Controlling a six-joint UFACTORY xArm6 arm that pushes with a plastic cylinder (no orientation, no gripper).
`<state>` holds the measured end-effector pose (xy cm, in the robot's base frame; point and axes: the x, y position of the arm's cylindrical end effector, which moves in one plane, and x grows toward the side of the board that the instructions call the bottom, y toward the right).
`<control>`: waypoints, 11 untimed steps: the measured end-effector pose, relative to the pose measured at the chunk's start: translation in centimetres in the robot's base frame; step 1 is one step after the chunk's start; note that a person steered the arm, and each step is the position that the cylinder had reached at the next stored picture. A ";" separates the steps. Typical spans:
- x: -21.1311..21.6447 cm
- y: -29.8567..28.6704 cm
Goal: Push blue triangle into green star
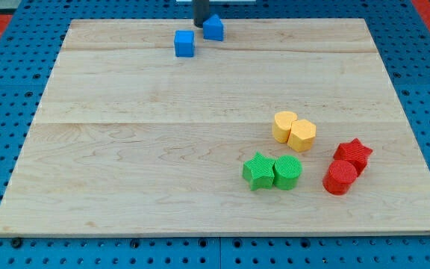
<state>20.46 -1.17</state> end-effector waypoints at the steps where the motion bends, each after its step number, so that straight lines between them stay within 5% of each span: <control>1: -0.4 1.2; 3: -1.1 3.8; 5: 9.9 7.2; 8: 2.2 7.8; 11: 6.0 0.8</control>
<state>26.41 -0.37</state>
